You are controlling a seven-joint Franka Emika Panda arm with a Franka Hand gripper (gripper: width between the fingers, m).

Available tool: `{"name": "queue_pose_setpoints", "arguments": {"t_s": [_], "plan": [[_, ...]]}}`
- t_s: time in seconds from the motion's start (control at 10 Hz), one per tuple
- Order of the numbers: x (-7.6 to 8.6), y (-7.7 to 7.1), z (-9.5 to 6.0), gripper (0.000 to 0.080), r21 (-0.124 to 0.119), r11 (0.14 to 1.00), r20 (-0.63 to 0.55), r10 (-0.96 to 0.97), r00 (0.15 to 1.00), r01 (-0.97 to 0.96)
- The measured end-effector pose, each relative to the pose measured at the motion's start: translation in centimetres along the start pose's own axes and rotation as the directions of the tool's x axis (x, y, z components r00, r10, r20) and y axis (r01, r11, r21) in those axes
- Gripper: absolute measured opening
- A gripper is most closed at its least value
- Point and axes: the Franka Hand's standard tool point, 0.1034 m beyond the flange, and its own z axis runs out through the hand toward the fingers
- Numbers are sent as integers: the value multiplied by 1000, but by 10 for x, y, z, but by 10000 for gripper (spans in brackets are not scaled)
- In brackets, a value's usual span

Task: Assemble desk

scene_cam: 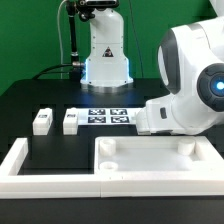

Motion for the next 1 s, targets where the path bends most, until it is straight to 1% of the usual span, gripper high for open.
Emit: {"name": "queue_pose_setpoints", "arguments": {"t_s": [0.1, 0.2, 0.3, 0.4, 0.5, 0.6, 0.7, 0.8, 0.9, 1.0], "plan": [[-15, 5, -21, 289, 8, 999, -22, -33, 999, 33], [-24, 8, -33, 290, 9, 998, -40, -58, 997, 59], [-28, 9, -41, 290, 8, 998, -55, -67, 996, 68], [-24, 8, -40, 290, 6, 998, -77, -67, 995, 68], [-23, 8, -39, 290, 6, 998, -75, -67, 995, 68], [-14, 7, -39, 290, 5, 998, -115, -65, 991, 66], [0, 8, -37, 290, -6, 996, -200, -90, 976, 90], [-11, 18, -60, 290, -14, 992, -245, -125, 961, 126], [-23, 25, -91, 290, -18, 990, -303, -137, 943, 138], [-25, 25, -107, 290, -25, 990, -350, -136, 927, 136]]}}
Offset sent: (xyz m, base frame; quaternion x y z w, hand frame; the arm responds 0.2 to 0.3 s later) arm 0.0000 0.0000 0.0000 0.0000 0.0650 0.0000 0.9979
